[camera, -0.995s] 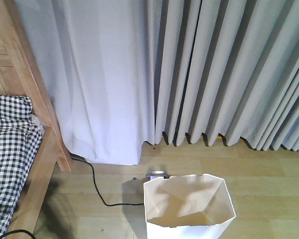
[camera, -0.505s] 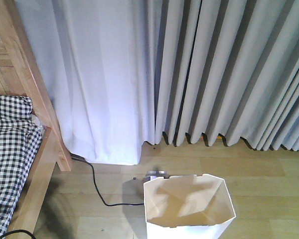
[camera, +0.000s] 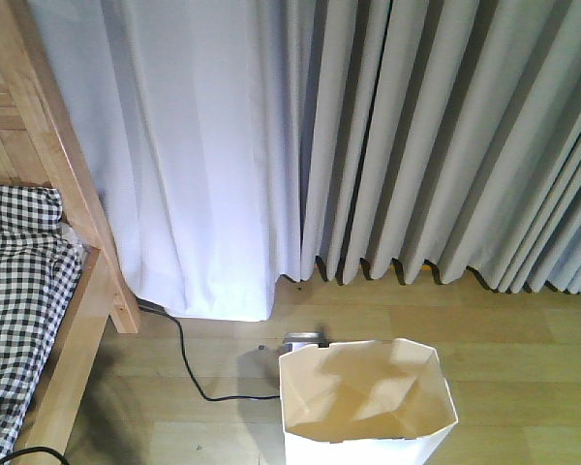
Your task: Move trash bin to bedside with robot
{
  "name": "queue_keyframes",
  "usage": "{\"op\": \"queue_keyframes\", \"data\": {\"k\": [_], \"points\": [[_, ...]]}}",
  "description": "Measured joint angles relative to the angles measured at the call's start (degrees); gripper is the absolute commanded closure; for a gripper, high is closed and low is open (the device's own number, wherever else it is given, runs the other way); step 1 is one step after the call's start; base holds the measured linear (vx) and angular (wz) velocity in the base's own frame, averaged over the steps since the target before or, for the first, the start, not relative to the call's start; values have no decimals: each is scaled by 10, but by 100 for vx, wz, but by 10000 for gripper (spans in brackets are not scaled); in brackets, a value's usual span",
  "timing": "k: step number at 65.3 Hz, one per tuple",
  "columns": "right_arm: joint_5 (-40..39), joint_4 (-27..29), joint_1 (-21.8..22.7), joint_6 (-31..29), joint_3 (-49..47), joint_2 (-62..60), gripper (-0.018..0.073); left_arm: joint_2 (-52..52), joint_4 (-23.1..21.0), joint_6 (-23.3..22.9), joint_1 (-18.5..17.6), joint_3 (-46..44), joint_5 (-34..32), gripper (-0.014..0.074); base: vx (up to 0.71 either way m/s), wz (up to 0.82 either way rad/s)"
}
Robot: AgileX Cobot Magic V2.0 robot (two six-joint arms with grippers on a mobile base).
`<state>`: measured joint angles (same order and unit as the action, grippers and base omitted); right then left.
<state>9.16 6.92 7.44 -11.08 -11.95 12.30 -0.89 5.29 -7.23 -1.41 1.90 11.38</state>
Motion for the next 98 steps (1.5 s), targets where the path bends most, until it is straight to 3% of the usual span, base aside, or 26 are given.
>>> {"op": "queue_keyframes", "data": {"k": [6, 12, 24, 41, 61, 98], "points": [[9, -46, 0, 51, 2, 0, 569, 0, 0, 0, 0, 0, 0, 602, 0, 0], [10, -74, 0, 66, 11, 0, 569, 0, 0, 0, 0, 0, 0, 602, 0, 0], [4, -95, -5, 106, 62, -39, 569, 0, 0, 0, 0, 0, 0, 602, 0, 0], [-6, -109, -96, 111, 132, -128, 569, 0, 0, 0, 0, 0, 0, 602, 0, 0], [-31, -109, -75, 149, 136, -130, 569, 0, 0, 0, 0, 0, 0, 602, 0, 0], [-31, -109, -75, 152, 136, -130, 569, 0, 0, 0, 0, 0, 0, 602, 0, 0]]}}
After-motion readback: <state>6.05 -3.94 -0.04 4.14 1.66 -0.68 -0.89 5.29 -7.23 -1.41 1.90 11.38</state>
